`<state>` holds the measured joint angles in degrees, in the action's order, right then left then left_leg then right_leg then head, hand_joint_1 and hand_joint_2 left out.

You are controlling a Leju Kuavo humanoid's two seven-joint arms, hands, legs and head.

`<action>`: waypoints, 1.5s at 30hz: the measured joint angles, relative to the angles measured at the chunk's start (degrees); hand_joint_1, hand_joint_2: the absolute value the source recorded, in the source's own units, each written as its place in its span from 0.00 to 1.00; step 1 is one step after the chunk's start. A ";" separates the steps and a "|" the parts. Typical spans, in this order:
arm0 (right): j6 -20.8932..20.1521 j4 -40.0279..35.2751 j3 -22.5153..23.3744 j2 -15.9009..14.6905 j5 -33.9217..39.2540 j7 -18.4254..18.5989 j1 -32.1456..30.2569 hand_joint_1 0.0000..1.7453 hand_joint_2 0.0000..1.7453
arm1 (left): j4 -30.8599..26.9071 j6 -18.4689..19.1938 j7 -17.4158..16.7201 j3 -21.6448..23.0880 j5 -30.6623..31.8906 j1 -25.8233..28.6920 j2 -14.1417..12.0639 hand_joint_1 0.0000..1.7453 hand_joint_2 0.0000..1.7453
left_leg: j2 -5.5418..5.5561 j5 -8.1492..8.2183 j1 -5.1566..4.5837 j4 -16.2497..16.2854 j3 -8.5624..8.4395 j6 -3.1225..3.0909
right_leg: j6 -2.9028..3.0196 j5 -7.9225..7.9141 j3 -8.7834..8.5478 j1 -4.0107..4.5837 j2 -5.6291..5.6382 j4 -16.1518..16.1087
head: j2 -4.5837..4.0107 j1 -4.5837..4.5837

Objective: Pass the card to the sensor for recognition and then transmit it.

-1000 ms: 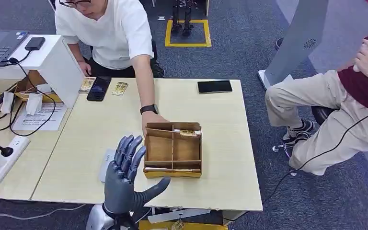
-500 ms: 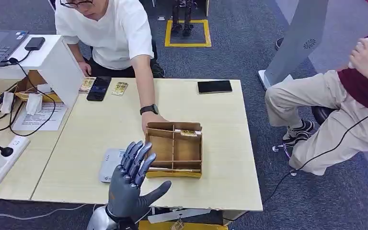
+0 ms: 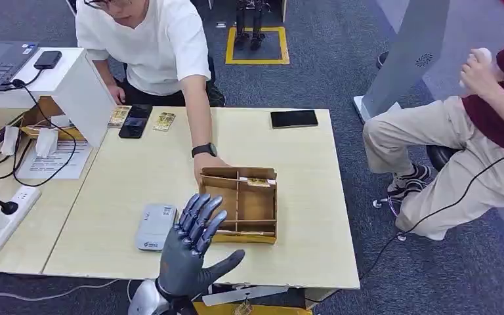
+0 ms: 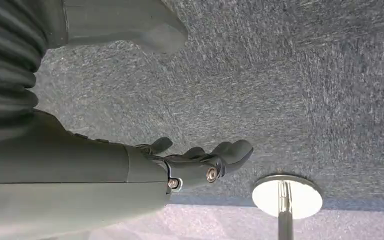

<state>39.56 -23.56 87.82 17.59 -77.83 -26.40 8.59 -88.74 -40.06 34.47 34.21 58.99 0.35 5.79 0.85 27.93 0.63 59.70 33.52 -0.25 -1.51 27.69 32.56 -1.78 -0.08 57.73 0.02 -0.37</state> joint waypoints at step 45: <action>0.00 1.66 -7.30 0.00 -2.23 5.49 0.43 0.00 1.00 | 25.27 -0.07 -13.79 -0.55 6.67 -16.25 6.51 0.00 1.00 | 0.01 -0.02 0.00 0.00 0.02 -0.01 | 0.02 -0.02 0.00 0.00 0.00 0.01 | 0.00 0.00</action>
<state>39.56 -21.90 80.52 17.59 -80.06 -20.92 9.03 -63.47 -40.13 20.68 33.66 65.66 -15.90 12.31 0.85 27.91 0.63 59.70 33.53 -0.26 -1.49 27.67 32.56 -1.78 -0.09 57.74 0.02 -0.37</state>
